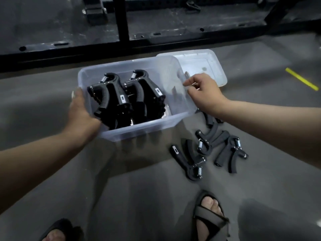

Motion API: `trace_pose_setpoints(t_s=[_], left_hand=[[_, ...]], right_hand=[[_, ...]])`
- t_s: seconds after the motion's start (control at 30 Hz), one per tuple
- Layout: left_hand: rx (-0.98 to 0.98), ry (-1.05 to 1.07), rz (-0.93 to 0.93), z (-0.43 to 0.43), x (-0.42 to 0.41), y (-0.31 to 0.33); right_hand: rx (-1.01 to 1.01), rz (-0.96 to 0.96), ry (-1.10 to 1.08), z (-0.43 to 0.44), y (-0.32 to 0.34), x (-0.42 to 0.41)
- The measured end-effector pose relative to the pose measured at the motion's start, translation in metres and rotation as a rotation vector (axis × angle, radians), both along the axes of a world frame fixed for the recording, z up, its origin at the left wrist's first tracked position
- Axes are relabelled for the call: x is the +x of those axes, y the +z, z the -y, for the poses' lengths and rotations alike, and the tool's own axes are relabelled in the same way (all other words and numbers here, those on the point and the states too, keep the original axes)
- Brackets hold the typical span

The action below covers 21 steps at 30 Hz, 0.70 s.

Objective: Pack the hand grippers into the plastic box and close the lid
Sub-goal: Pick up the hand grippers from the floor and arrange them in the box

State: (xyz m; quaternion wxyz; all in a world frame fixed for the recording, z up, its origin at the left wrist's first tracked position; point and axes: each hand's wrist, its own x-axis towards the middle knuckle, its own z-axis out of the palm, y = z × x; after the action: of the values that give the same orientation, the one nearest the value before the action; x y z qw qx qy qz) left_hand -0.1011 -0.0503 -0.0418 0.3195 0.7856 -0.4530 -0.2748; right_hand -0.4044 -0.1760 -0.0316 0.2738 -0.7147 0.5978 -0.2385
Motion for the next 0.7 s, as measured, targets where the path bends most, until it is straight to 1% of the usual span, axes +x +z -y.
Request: trace_pose_setpoints(t_s=[0.07,0.13,0.27,0.3,0.33,0.37,0.4,0.43,0.47,0.5,0.53,0.57,0.6,0.63,0.7], left_hand=[[-0.004,-0.033,0.01,0.0,0.003,-0.001],[0.004,-0.034,-0.003,-0.001,0.006,-0.003],[-0.007,-0.034,0.002,-0.009,0.009,0.0],[-0.002,-0.066,0.017,-0.013,0.011,0.002],[0.013,-0.103,0.034,-0.017,0.014,0.005],[0.023,-0.14,0.055,-0.021,0.018,0.007],[0.039,-0.162,0.074,-0.024,0.021,0.007],[0.05,-0.17,0.085,-0.027,0.025,0.005],[0.054,-0.165,0.092,-0.03,0.027,0.002],[0.045,-0.156,0.101,-0.032,0.03,-0.002],[0.036,-0.147,0.116,-0.032,0.03,-0.004],[0.029,-0.14,0.137,-0.032,0.03,-0.007],[0.028,-0.137,0.16,-0.032,0.029,-0.007],[0.027,-0.142,0.178,-0.031,0.028,-0.008],[0.026,-0.154,0.193,-0.031,0.028,-0.009]], right_hand=[[0.048,0.051,-0.055,-0.002,-0.009,-0.005],[0.212,0.206,-0.217,-0.004,-0.018,-0.005],[0.49,0.752,-0.645,-0.012,-0.016,0.001],[0.538,0.807,-0.749,-0.016,-0.02,0.002],[0.585,0.79,-0.796,-0.023,-0.026,0.002],[0.654,0.712,-0.774,-0.033,-0.038,0.001],[0.754,0.602,-0.69,-0.046,-0.049,0.0],[0.864,0.395,-0.526,-0.062,-0.06,0.0],[0.963,0.123,-0.298,-0.078,-0.069,-0.001],[0.981,-0.227,-0.048,-0.092,-0.078,-0.002],[0.912,-0.55,0.175,-0.103,-0.084,-0.003],[0.762,-0.758,0.331,-0.113,-0.088,-0.002],[0.646,-0.829,0.417,-0.122,-0.09,0.001],[0.594,-0.811,0.434,-0.129,-0.092,0.005],[0.599,-0.739,0.398,-0.135,-0.101,0.012]])
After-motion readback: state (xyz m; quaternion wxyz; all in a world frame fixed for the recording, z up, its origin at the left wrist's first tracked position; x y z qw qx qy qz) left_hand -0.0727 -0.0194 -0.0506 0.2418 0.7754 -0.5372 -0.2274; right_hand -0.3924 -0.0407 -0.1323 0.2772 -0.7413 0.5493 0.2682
